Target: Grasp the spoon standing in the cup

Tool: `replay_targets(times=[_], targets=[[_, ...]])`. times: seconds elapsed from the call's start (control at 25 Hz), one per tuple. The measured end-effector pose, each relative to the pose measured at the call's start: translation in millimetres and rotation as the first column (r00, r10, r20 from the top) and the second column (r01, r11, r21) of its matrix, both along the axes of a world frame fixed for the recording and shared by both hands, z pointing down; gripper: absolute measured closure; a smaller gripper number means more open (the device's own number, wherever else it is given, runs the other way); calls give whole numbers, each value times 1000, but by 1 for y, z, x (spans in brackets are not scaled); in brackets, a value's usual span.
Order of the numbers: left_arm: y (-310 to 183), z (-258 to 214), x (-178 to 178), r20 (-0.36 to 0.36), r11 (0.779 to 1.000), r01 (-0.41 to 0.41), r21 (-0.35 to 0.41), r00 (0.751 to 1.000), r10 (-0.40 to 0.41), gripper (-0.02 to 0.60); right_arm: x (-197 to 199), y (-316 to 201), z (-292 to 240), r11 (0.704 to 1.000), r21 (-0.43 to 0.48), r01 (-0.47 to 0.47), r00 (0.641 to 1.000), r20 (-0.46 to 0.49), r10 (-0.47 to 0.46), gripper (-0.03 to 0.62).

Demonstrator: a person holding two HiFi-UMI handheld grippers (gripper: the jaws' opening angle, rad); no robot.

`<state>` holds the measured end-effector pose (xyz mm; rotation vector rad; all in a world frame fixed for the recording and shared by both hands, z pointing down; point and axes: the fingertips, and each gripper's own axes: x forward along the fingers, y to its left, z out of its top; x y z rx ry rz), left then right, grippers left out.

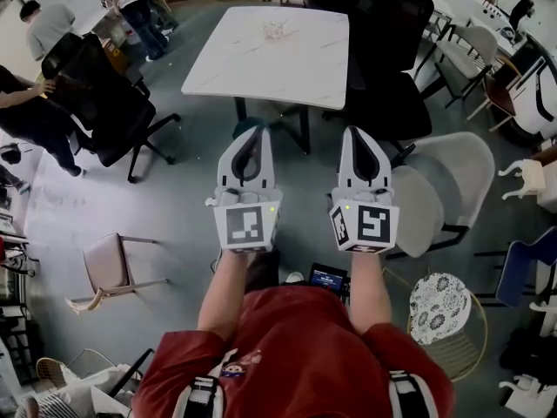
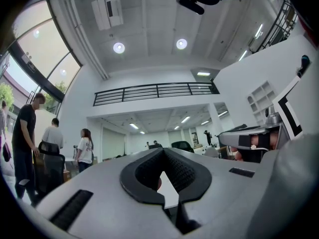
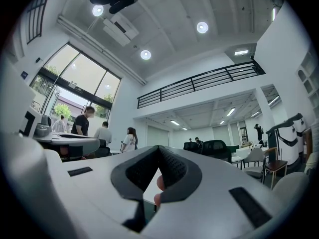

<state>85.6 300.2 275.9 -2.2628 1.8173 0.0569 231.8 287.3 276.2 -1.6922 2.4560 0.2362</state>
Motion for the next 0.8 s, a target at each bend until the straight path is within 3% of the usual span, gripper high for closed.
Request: replay_targets(times=[0.44, 0.8], targets=[[-66, -3, -44, -46, 1000, 7, 31, 999, -6, 580, -44, -66, -2, 1000, 3, 2, 999, -51, -2, 591], [-145, -8, -110, -60, 1000, 7, 20, 998, -6, 580, -111, -149, -8, 1000, -16, -2, 997, -80, 0, 591]])
